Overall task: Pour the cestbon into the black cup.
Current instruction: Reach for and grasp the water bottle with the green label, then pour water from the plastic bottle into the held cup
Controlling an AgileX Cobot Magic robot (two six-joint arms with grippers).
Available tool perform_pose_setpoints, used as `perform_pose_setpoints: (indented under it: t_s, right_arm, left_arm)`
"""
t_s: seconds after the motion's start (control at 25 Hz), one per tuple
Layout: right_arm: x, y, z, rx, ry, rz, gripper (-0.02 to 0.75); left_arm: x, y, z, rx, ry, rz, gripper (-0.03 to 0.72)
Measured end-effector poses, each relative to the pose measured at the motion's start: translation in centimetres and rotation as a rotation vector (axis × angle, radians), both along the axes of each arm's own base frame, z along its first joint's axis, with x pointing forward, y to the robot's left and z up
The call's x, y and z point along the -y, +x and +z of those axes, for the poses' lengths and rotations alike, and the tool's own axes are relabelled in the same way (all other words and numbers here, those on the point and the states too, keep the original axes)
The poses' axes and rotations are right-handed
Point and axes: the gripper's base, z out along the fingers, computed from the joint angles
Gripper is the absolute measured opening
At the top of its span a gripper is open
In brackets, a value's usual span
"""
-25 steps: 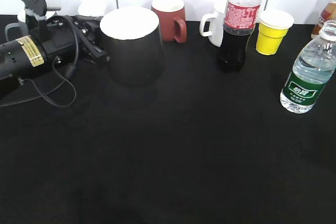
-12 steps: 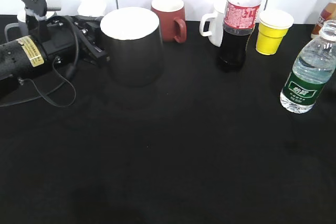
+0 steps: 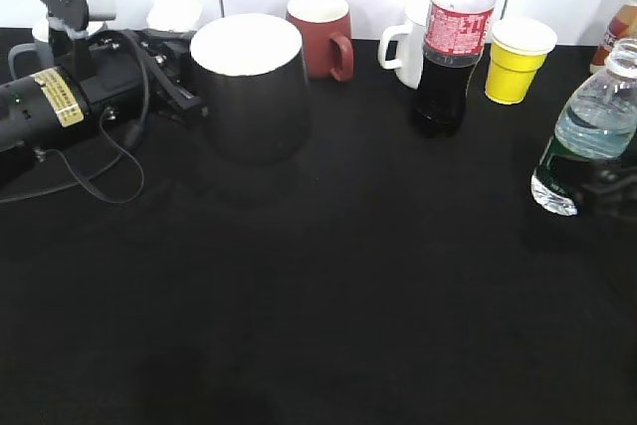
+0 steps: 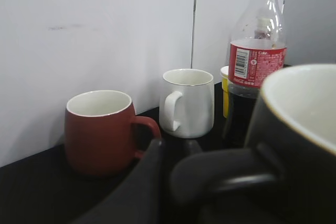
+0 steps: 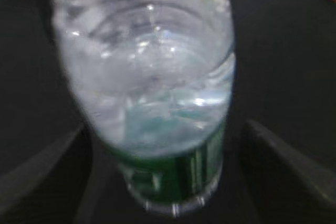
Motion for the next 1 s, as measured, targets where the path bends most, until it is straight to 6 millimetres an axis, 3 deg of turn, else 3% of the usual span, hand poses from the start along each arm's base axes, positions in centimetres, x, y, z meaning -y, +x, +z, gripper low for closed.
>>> perform_pose_setpoints:
  t_s: [0.16, 0.28, 0.4, 0.64, 0.68, 0.76, 0.92, 1.0]
  right_arm:
    - [-0.1, 2.5, -0.6, 0.082, 0.047, 0.002, 0.668]
    - [-0.2, 3.7, -1.5, 0.129, 0.085, 0.010, 0.611]
    - [-0.2, 3.8, -1.6, 0.144, 0.090, 0.005, 0.491]
    - [-0.2, 3.8, -1.5, 0.152, 0.096, 0.005, 0.491]
    - [-0.2, 3.8, -1.0, 0.165, 0.096, 0.008, 0.491]
    - [-0.3, 3.3, 2.1, 0.237, 0.065, 0.022, 0.491]
    - [-1.1, 2.0, 8.9, 0.358, -0.170, 0.180, 0.491]
    - [-1.2, 1.2, 10.8, 0.410, -0.253, 0.216, 0.491]
  left_arm:
    - [0.0, 0.0, 0.0, 0.000, -0.001, 0.000, 0.067]
    - [0.0, 0.0, 0.1, 0.001, -0.002, 0.000, 0.067]
    - [0.0, 0.0, 0.1, 0.001, -0.002, 0.000, 0.067]
    - [0.1, -0.1, 0.1, 0.002, 0.000, -0.005, 0.067]
    - [0.4, -0.2, 0.1, -0.003, -0.003, -0.016, 0.067]
    - [2.1, -1.1, 0.0, -0.006, -0.004, -0.072, 0.067]
    - [7.0, -3.7, 0.1, -0.021, 0.025, -0.213, 0.067]
    - [9.4, -3.8, 1.1, -0.003, 0.068, -0.244, 0.067]
